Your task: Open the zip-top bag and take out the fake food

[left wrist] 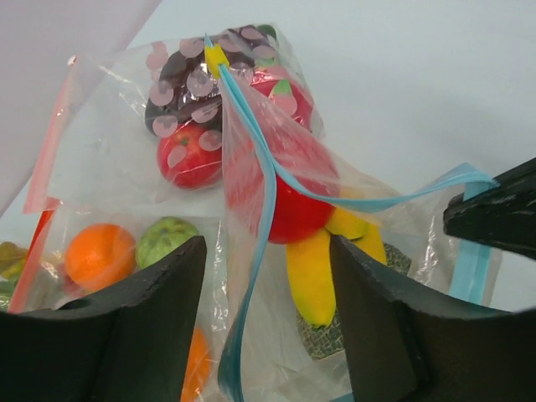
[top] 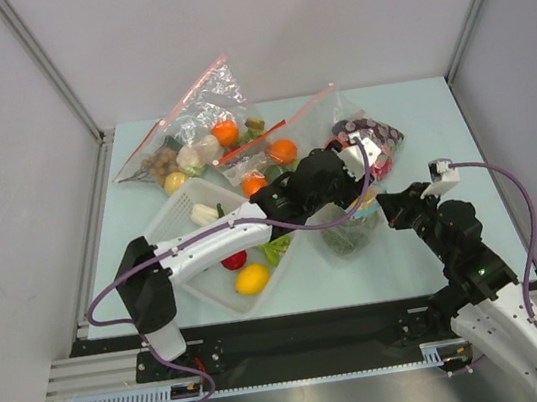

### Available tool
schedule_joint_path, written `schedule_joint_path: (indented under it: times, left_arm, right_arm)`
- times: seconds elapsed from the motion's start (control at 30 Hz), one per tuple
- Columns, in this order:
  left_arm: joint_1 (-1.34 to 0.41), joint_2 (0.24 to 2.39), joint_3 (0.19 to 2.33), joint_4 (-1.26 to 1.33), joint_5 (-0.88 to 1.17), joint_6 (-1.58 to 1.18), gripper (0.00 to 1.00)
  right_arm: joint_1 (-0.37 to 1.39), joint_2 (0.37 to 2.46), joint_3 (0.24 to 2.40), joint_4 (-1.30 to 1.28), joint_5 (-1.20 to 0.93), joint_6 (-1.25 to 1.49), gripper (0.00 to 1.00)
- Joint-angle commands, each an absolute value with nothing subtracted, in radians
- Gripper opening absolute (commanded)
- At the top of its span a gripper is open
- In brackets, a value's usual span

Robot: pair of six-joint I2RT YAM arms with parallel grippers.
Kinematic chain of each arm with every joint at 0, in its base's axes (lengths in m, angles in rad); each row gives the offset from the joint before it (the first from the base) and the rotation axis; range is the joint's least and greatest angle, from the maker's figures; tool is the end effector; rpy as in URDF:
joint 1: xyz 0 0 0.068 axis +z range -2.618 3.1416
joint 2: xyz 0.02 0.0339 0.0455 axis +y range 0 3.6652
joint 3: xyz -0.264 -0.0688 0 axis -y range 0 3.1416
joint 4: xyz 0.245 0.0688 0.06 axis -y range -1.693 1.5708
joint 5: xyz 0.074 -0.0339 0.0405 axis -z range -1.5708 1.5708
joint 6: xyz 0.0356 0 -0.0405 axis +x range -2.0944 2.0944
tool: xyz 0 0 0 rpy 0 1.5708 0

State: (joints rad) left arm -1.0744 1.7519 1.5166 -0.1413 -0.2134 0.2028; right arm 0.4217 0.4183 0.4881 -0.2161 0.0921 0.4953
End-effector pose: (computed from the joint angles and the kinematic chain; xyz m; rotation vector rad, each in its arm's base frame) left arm 0.2071 -0.3666 0.3344 1.0490 1.6515 -0.3706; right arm 0.1175 0.0491 0.2817 0.1341 1.7485 0.5972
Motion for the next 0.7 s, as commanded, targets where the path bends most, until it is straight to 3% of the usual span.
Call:
schedule_joint_path:
  times: [0.0, 0.07, 0.1, 0.17, 0.23, 0.43, 0.67]
  left_arm:
    - [-1.057, 1.715, 1.506, -0.135, -0.212, 0.209, 0.65]
    - [-1.046, 1.735, 1.517, -0.159, -0.216, 0.207, 0.45]
    - [-1.045, 1.738, 1.520, -0.164, -0.216, 0.210, 0.22]
    - [-1.043, 1.740, 1.523, -0.173, -0.206, 0.212, 0.02]
    - [-1.045, 1.732, 1.517, -0.166, -0.189, 0.206, 0.00]
    - [-1.045, 1.694, 1.517, -0.156, -0.146, 0.187, 0.00]
    - [-1.043, 1.672, 1.505, -0.155, -0.137, 0.179, 0.01]
  right_arm:
    - [0.420, 0.408, 0.505, -0.204, 0.100, 0.472, 0.00]
    - [0.422, 0.408, 0.511, -0.213, 0.109, 0.466, 0.00]
    - [0.423, 0.410, 0.526, -0.228, 0.113, 0.463, 0.00]
    - [0.422, 0.416, 0.546, -0.241, 0.124, 0.437, 0.11]
    - [0.422, 0.439, 0.589, -0.247, 0.123, 0.402, 0.23]
    - [0.422, 0.552, 0.712, -0.198, 0.037, 0.344, 0.46]
    - [0.422, 0.712, 0.776, -0.144, -0.067, 0.336, 0.51]
